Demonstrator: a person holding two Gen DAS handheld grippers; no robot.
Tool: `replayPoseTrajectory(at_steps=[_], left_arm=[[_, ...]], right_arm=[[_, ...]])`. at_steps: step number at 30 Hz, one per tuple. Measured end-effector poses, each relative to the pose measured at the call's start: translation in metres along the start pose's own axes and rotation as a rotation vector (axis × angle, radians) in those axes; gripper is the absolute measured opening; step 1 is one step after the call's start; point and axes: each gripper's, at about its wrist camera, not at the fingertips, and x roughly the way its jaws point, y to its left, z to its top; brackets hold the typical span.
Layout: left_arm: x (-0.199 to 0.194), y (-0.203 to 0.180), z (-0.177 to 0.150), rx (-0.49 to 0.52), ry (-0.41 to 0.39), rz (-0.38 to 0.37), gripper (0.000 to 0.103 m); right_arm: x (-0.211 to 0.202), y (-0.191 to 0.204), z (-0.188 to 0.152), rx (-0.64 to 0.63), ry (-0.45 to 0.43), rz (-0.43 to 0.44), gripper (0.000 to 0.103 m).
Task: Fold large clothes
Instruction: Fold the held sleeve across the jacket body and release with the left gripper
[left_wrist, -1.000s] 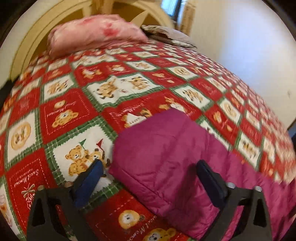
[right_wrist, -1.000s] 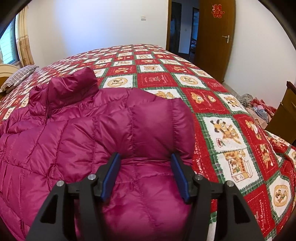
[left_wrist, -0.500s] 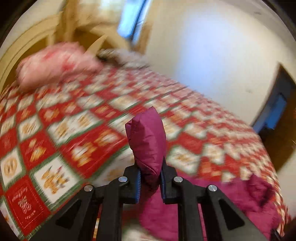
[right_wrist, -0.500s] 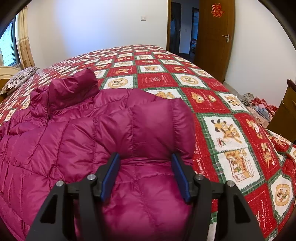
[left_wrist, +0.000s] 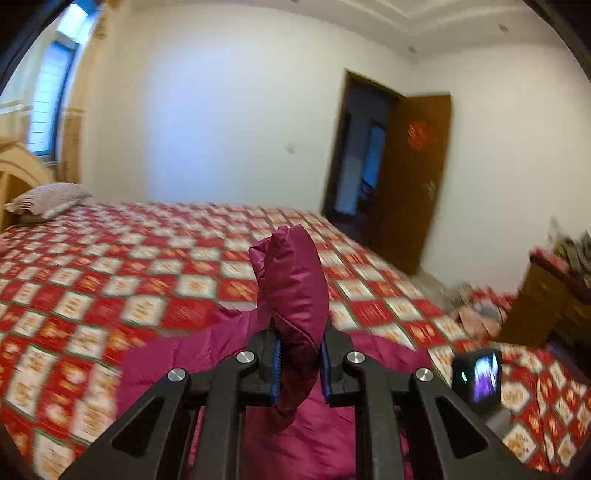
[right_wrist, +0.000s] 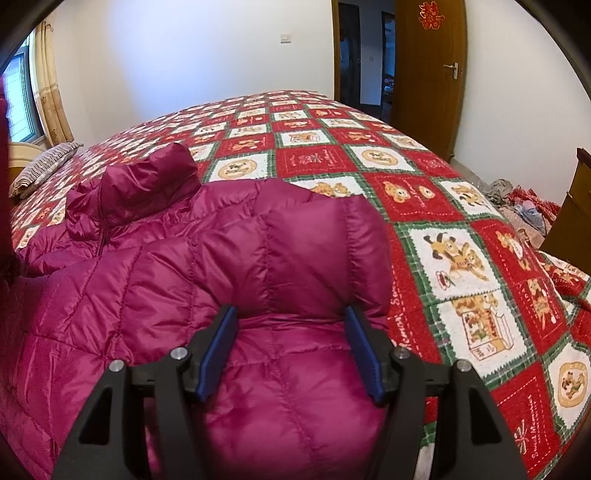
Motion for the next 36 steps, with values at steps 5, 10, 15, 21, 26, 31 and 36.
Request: replayPoseTrajectory(at_steps=[5,10,15,21,26,31,36], left_arm=[[0.049,-0.037,-0.057,0.059,0.164,-0.005,0.016],[0.070,-0.057,-0.100,0.128,0.346,-0.051,0.031],[0.038,-0.060,-0.101,0.115,0.326,-0.094,0.074],[-0.015,-0.047,-0.113,0.122,0.294,-0.073,0.084],[-0.045,0.005,-0.102,0.084,0.267,0.009,0.084],[-0.048,0.060,-0.070,-0.018,0.223,0.089,0.084],[-0.023,0.093,-0.030,-0.071,0.205,0.236,0.084]], right_arm=[[0.000,-0.003,0.000,0.015,-0.002,0.021,0.066],[0.000,-0.005,0.000,0.026,-0.004,0.041,0.068],[0.000,-0.006,-0.001,0.029,-0.004,0.042,0.068],[-0.001,-0.007,0.000,0.034,0.002,0.053,0.069],[-0.040,-0.011,0.000,0.014,-0.032,-0.009,0.066],[-0.103,0.001,0.005,0.022,-0.142,0.127,0.066],[-0.102,0.069,0.019,-0.149,-0.095,0.219,0.056]])
